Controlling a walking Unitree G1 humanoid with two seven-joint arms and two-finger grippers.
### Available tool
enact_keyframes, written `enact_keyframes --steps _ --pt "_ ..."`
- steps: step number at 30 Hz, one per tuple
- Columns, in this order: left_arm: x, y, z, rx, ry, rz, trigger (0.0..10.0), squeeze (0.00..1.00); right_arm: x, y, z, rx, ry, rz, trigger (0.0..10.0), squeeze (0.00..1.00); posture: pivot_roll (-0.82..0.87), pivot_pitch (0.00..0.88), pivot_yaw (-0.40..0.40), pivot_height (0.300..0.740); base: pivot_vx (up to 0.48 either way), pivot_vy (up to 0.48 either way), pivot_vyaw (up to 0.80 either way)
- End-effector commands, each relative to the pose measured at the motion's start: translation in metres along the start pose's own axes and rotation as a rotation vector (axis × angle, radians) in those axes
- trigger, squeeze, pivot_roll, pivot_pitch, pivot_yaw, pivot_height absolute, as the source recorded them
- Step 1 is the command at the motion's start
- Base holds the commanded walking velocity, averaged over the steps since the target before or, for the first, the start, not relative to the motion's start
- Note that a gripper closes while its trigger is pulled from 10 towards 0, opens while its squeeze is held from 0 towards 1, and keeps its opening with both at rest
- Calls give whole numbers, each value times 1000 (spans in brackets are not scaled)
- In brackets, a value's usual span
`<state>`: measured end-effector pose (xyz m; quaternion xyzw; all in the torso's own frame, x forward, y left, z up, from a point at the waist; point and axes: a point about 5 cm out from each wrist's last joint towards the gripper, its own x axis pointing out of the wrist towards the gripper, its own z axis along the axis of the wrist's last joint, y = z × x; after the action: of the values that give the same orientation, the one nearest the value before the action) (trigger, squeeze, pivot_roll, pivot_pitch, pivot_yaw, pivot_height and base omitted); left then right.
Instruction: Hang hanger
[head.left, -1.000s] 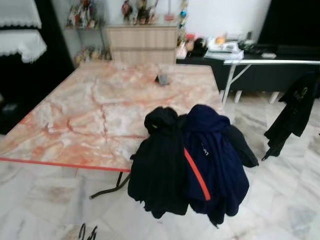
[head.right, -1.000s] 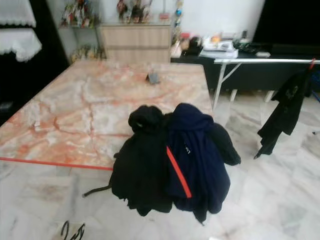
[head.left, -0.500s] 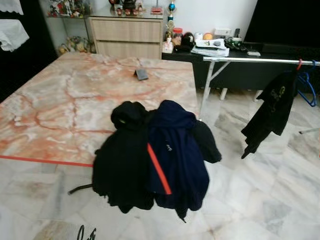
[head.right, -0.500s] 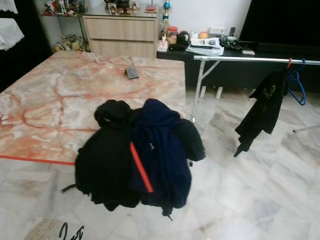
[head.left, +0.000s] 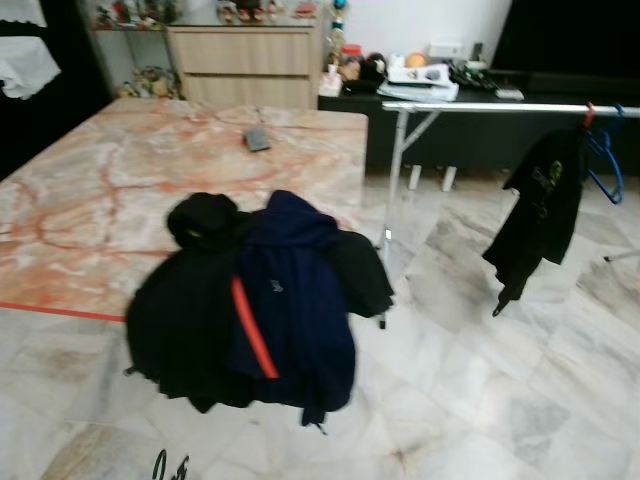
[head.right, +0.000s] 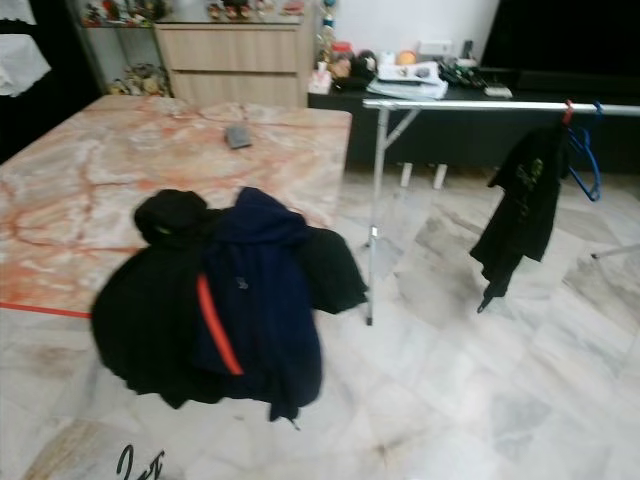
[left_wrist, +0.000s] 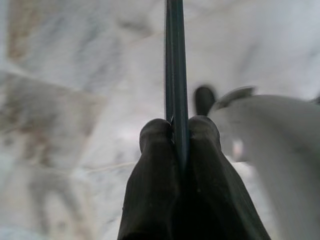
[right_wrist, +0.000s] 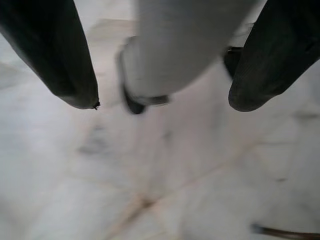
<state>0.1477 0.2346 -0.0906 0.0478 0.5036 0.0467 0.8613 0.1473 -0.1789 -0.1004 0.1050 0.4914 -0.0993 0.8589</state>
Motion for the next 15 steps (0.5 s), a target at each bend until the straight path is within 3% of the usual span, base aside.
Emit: enact_keyframes --steps 1,15 --pt "-2 6 -9 15 31 12 10000 0 0 2 0 4 0 2 10000 0 -69 58 27 740 0 -311 0" --pt "-2 6 -9 14 30 9 10000 0 0 0 2 0 -4 -1 10000 0 -69 55 25 740 0 -310 0"
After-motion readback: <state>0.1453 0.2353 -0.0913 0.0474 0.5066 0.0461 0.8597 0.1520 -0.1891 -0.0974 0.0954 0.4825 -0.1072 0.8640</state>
